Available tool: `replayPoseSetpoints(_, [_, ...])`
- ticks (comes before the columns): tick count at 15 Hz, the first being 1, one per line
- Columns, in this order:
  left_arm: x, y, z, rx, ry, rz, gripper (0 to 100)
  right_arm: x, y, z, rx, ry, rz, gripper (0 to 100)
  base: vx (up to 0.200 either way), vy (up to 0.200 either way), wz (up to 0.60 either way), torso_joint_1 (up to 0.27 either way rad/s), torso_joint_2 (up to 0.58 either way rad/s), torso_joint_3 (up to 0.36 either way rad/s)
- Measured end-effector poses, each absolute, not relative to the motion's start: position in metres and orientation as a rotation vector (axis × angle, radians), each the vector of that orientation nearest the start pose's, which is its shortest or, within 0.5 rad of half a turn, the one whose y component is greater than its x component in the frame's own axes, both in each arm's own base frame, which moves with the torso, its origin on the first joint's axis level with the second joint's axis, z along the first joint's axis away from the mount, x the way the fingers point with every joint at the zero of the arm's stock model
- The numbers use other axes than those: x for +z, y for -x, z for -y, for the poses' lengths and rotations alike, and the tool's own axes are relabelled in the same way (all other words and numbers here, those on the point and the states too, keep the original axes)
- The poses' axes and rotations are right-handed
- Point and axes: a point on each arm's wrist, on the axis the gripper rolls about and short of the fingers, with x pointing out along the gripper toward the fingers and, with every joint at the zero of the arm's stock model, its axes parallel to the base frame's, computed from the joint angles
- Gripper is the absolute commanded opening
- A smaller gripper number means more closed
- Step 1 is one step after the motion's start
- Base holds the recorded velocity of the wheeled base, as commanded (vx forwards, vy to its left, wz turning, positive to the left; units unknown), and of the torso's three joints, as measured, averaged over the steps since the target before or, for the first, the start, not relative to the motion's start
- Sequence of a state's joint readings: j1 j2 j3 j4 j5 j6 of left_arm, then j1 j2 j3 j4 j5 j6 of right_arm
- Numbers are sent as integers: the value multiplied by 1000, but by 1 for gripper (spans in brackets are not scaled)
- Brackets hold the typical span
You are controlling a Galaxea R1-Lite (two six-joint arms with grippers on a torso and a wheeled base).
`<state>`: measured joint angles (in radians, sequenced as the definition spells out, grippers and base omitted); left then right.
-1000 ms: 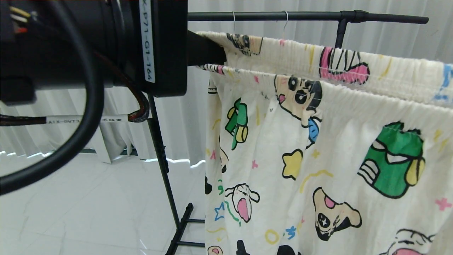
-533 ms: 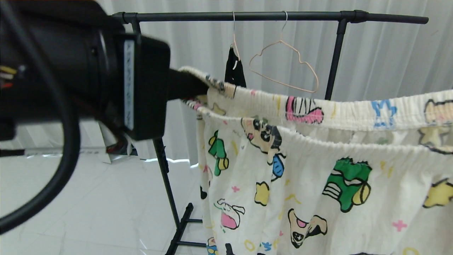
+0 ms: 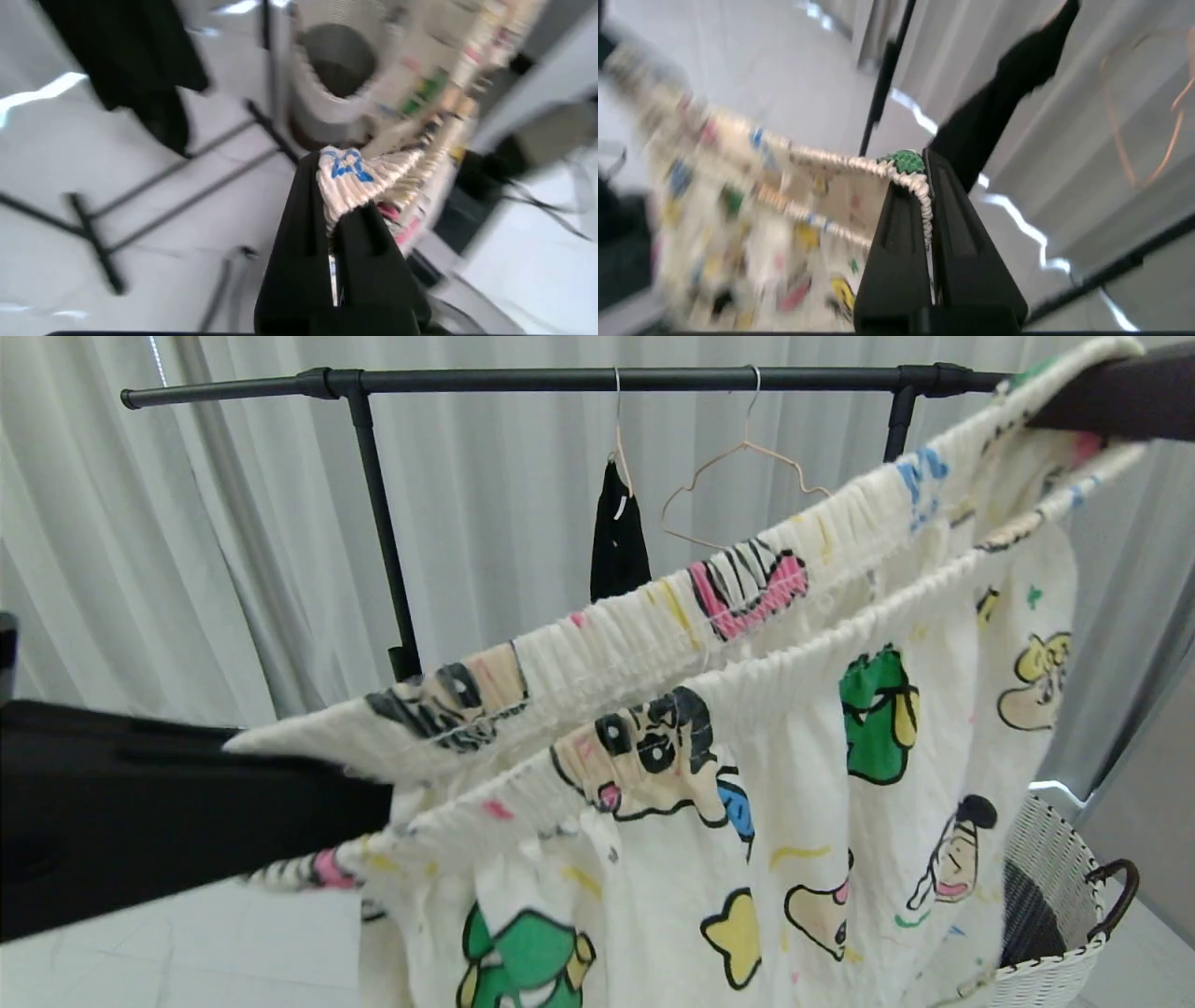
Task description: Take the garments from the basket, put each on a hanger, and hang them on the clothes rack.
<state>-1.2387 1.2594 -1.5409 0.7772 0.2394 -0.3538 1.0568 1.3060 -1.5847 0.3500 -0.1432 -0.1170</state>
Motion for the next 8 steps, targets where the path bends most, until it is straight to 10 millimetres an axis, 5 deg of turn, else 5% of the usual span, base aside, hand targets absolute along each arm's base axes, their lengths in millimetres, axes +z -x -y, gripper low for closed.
replayPoseSetpoints(5, [368, -10, 119, -1159, 58, -585, 0, 393, -107, -188, 932, 121, 39, 0, 0, 0, 0, 0, 0, 0])
replayPoseSetpoints(8, [372, -3, 111, -1221, 69, -578, 0, 386, -111, -199, 939, 137, 14, 0, 0, 0, 0, 0, 0, 0])
